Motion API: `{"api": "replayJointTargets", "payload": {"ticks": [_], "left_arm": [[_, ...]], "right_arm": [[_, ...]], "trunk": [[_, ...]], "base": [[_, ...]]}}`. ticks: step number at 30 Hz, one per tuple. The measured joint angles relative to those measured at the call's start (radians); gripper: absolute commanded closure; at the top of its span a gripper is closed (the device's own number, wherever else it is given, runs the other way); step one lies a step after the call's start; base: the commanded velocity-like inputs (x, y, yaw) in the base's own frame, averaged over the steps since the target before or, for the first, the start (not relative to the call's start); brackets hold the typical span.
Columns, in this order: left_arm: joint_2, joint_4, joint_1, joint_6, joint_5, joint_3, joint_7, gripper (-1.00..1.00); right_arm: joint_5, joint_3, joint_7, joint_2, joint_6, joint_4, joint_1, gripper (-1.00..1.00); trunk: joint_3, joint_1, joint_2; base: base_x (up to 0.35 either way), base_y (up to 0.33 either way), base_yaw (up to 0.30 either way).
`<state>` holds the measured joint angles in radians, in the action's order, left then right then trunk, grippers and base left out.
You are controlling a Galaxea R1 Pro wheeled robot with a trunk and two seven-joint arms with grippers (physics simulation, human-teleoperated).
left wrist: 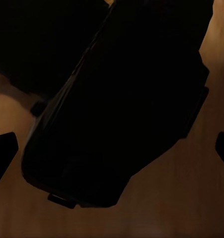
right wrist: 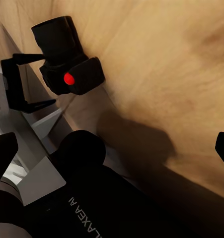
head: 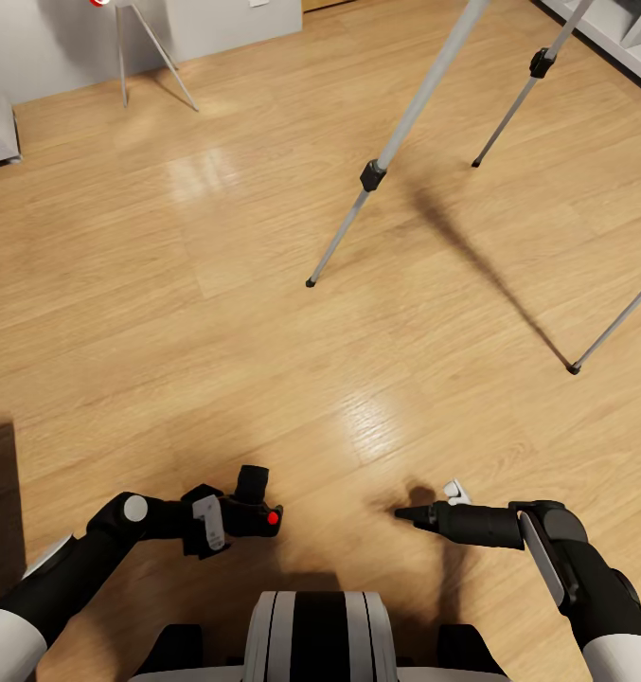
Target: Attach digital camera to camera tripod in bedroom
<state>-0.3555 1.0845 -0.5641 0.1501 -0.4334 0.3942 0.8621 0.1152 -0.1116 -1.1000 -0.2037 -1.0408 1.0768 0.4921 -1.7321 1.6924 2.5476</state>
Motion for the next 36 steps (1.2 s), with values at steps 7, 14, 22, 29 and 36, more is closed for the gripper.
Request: {"api": "replayJointTargets", "payload": {"ticks": [7,14,22,29,36], "left_arm": [[0.031,-0.001,0.000,0.000,-0.035,0.001,-0.029,-1.00],[0.053,-0.001,0.000,0.000,-0.069,-0.001,-0.041,-1.00],[0.064,-0.001,0.000,0.000,-0.071,-0.001,-0.044,-1.00],[0.081,-0.009,0.000,0.002,-0.071,0.004,-0.047,-1.00],[0.083,-0.030,0.000,0.003,-0.064,0.007,-0.075,1.00]], "right_arm": [[0.000,0.000,-0.001,0.000,0.000,0.000,0.000,-1.00],[0.000,0.000,-0.002,0.000,0.000,0.000,0.000,-1.00],[0.000,0.000,-0.002,0.000,0.000,0.000,0.000,-1.00],[0.000,0.000,-0.002,0.000,0.000,0.000,0.000,-1.00],[0.000,0.000,-0.002,0.000,0.000,0.000,0.000,-1.00]], "trunk": [[0.000,0.000,0.000],[0.000,0.000,0.000],[0.000,0.000,0.000],[0.000,0.000,0.000],[0.000,0.000,0.000]], "base": [[0.000,0.000,0.000],[0.000,0.000,0.000],[0.000,0.000,0.000],[0.000,0.000,0.000],[0.000,0.000,0.000]]}}
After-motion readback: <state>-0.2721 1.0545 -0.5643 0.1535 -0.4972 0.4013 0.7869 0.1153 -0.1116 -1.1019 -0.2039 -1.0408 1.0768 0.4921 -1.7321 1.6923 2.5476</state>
